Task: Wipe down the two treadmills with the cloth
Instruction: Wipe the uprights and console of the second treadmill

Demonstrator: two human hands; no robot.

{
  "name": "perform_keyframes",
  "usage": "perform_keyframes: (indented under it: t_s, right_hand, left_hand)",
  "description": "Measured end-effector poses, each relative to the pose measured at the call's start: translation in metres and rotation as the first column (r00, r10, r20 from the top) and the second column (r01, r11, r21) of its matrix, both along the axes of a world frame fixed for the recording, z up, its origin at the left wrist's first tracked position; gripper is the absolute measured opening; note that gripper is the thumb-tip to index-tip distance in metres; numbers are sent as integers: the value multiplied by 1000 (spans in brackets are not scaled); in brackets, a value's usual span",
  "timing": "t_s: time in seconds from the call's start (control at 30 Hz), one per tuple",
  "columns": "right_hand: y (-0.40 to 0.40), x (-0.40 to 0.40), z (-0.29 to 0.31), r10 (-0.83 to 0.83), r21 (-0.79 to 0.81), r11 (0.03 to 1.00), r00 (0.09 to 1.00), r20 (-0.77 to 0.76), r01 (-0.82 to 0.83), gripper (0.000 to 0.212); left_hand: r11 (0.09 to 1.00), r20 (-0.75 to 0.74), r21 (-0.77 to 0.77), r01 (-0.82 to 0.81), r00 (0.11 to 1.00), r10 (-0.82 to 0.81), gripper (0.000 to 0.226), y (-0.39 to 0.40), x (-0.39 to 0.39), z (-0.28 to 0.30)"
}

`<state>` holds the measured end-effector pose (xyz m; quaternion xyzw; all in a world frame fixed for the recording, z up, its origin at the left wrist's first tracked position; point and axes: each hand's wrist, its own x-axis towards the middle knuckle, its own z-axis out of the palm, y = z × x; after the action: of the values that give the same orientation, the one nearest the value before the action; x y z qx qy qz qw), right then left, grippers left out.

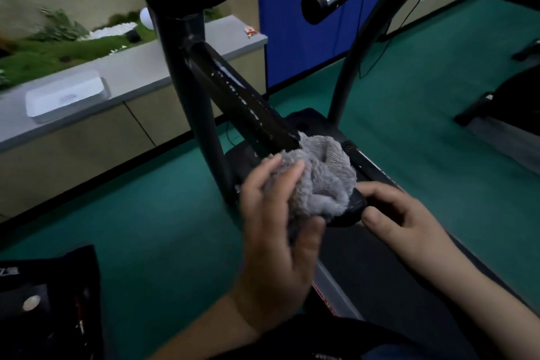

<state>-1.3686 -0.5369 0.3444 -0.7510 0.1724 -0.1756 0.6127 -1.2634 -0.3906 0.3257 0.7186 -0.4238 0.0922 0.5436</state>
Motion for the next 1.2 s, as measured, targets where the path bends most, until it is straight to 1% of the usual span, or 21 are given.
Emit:
perform_keyframes:
  t_s: [0.03,0.07,0.13,0.2,0.27,0.3,0.37,0.43,0.47,0.53,0.6,0.7,0.73,0.77,0.83,0.9,0.93,0.97,1.03,1.13,1.2]
  right_hand:
    - [-2,1,1,5,24,1000,1000,6,-5,47]
    - [-3,1,0,12,54,998,1000,8,-13,52]
    - [-6,2,1,24,110,994,999,-21,-22,66]
    - [-7,3,2,65,154,986,997,-47,-57,58]
    - [-6,5,5,111,185,978,991,-78,-95,51]
    - [-6,6,4,114,189,977,989,-96,-94,49]
    - [-7,8,3,116,215,973,986,-122,-88,50]
    - [-6,11,2,116,246,967,981,-159,-74,56]
    - [-6,12,2,113,237,969,976,-184,-67,57]
    - [-6,15,4,105,194,979,970,-218,-62,56]
    - [-6,17,7,106,187,980,971,-216,-66,50]
    - [-7,19,10,138,165,981,963,-232,-100,36]
    - [-8,19,11,138,154,983,961,-240,-103,36]
    - [-7,19,12,133,144,985,960,-246,-99,41]
    - [-7,19,14,112,129,988,960,-257,-81,47]
    - [-4,21,18,81,83,995,962,-260,-61,38]
    - [-4,21,21,51,33,998,967,-250,-44,33]
    - [-3,23,22,9,-30,999,973,-232,-17,29]
    - [-2,26,26,-74,-155,987,976,-203,43,25]
    - [1,36,37,-116,-296,954,971,-210,49,21]
    - [6,45,44,-116,-327,945,958,-263,25,15]
  left_hand:
    - [1000,-28,-10,28,999,-29,48,-7,-7,0]
    - [999,-42,-23,40,998,-41,46,-15,-10,3]
    - [1000,-22,-15,4,1000,-4,35,-33,-1,18]
    - [994,-52,30,-107,993,109,24,-51,28,28]
    - [974,-122,66,-216,967,222,22,-60,59,37]
    - [970,-137,59,-237,960,244,21,-58,65,37]
    - [971,-147,22,-240,960,240,20,-47,53,30]
    - [979,-163,-6,-205,966,201,18,-33,16,20]
    - [982,-151,-11,-186,972,182,18,-27,-1,17]
    - [984,-99,3,-176,980,175,20,-28,-2,17]
    - [974,-61,34,-222,973,224,22,-42,36,22]
    - [941,-79,75,-331,938,336,22,-56,102,33]
    - [937,-85,71,-341,934,347,22,-56,113,34]
    - [936,-88,57,-346,933,350,23,-53,112,32]
    - [940,-94,22,-341,935,341,24,-44,83,24]
    - [950,-118,-5,-313,943,310,26,-33,36,13]
    - [952,-123,-15,-304,946,300,27,-29,17,9]
    - [953,-109,-18,-304,948,300,28,-26,9,6]
    - [956,-30,9,-294,955,294,28,-30,30,11]
    - [963,137,90,-253,961,240,28,-46,94,27]
    - [956,174,121,-267,954,245,29,-52,146,28]
